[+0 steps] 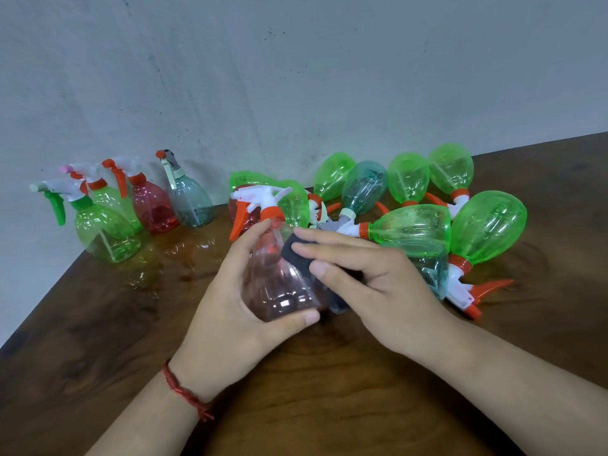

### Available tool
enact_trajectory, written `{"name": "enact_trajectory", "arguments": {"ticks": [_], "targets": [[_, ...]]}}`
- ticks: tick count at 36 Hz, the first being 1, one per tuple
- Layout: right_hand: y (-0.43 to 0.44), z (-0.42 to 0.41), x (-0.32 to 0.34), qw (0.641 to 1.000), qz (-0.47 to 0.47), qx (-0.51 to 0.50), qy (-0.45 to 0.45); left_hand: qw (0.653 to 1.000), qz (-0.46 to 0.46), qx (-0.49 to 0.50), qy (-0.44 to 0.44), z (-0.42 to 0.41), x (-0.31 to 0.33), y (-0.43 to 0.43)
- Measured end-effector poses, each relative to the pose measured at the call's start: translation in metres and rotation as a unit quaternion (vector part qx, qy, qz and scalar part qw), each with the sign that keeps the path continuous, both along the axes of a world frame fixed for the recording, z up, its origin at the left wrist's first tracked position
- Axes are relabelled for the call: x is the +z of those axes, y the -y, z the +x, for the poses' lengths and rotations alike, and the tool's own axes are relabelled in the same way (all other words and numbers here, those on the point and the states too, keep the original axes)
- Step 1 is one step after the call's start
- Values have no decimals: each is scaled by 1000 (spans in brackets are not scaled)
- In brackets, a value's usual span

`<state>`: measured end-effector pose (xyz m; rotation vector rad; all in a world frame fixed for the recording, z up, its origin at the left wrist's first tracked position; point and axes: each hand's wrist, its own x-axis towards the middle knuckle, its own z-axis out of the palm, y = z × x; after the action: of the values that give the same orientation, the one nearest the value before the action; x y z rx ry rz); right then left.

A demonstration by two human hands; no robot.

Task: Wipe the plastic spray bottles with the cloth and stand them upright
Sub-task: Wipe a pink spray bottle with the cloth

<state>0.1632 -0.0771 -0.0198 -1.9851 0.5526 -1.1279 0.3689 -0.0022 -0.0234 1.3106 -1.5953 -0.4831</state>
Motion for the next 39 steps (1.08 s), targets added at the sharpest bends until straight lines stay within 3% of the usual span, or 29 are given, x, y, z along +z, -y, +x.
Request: {"name": "enact_trajectory", "arguments": {"ticks": [8, 13, 16, 21, 25, 31, 39], "targets": [[5, -1, 5, 981, 176, 14, 86, 998, 4, -61, 29, -6, -1, -2], [3, 5, 7, 938, 291, 36, 185, 995, -22, -97, -3, -5, 3, -6], [2, 6, 7, 933, 305, 43, 187, 995, -20, -96, 25, -1, 5, -5], [1, 4, 3, 966, 212, 11, 147, 993, -24, -59, 103, -2, 5, -3], [-2, 2, 0, 995, 78, -29, 59, 997, -34, -41, 62, -2, 0, 0], [-11, 5, -6, 997, -67, -28, 9, 999, -34, 17, -36, 1, 3, 2], [-11, 8, -12, 994, -101, -42, 6, 999, -17, 30, -40, -1, 2, 2]]}}
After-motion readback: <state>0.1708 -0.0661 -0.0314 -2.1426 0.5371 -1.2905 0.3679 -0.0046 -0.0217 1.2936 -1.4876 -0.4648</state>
